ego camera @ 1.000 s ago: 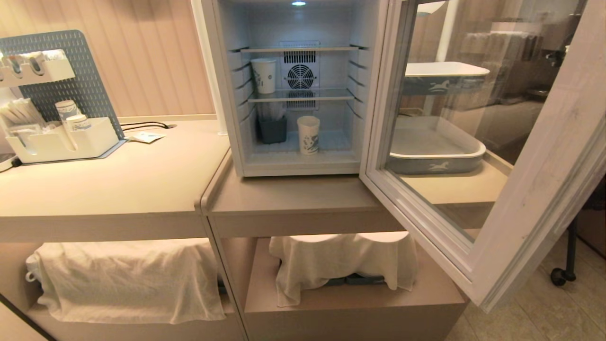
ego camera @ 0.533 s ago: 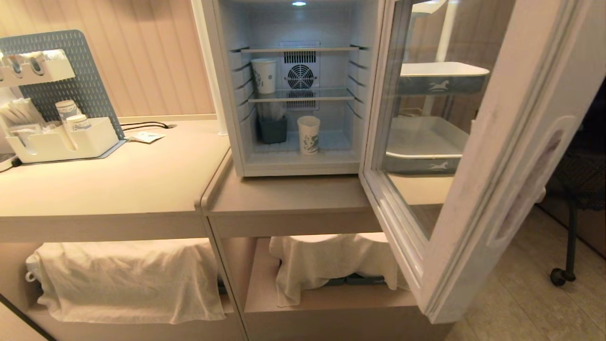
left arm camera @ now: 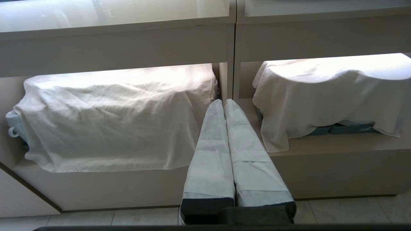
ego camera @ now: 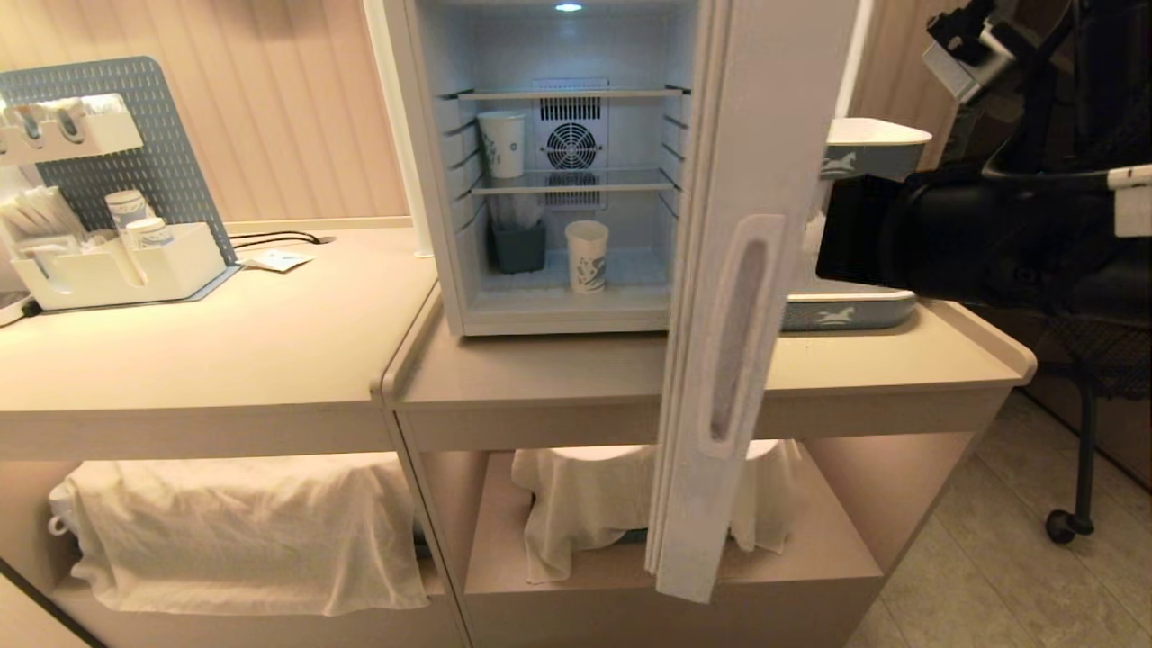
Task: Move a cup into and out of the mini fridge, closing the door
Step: Close the freezer door
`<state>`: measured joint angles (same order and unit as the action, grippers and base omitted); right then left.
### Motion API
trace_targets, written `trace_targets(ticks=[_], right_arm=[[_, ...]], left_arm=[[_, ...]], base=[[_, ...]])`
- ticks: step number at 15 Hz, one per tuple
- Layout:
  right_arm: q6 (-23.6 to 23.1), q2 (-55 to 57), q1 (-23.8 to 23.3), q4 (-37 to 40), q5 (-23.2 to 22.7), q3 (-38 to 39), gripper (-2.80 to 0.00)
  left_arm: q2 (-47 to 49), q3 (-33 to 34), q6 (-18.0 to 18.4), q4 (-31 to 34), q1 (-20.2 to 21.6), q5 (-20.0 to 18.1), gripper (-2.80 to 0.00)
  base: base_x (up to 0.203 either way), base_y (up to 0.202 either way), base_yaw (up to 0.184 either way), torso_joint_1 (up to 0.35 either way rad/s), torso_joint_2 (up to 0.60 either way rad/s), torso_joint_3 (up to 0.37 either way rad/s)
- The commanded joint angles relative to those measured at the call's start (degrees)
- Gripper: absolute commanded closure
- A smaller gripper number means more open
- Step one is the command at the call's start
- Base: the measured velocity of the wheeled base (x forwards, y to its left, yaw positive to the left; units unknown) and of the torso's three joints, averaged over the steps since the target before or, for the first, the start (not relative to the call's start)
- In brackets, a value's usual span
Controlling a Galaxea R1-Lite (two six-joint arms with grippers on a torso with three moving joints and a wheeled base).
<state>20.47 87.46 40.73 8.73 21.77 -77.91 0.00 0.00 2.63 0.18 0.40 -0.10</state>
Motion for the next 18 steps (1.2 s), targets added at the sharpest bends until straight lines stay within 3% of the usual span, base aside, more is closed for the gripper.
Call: trace_targets(ticks=[1, 6, 12, 16, 18], right_arm=[[0.21, 0.23, 0.05, 0.01, 0.39, -0.65, 0.0], [-0.49, 1.49, -1.6, -0.2, 1.53, -1.92, 0.0], [-1.1, 11.35, -3.45, -0.7, 3.21, -13.48, 0.0], [-2.68, 19.67, -2.47, -3.56, 1.23, -21.56, 0.0], [-4.31, 22.98, -2.34, -6.19, -2.28, -23.82, 0.0]], left_arm=[[0.0, 0.0, 0.0, -0.01, 0.04, 0.01, 0.0], [-0.09, 0.0, 0.0, -0.01, 0.04, 0.01, 0.0], [-0.09, 0.0, 0.0, -0.01, 0.04, 0.01, 0.0], [-0.09, 0.0, 0.0, -0.01, 0.04, 0.01, 0.0], [-0.09, 0.0, 0.0, -0.01, 0.04, 0.01, 0.0]], base=[[0.0, 0.0, 0.0, 0.0, 0.0, 0.0], [0.0, 0.0, 0.0, 0.0, 0.0, 0.0], [0.0, 0.0, 0.0, 0.0, 0.0, 0.0], [0.0, 0.0, 0.0, 0.0, 0.0, 0.0], [0.0, 0.0, 0.0, 0.0, 0.0, 0.0]])
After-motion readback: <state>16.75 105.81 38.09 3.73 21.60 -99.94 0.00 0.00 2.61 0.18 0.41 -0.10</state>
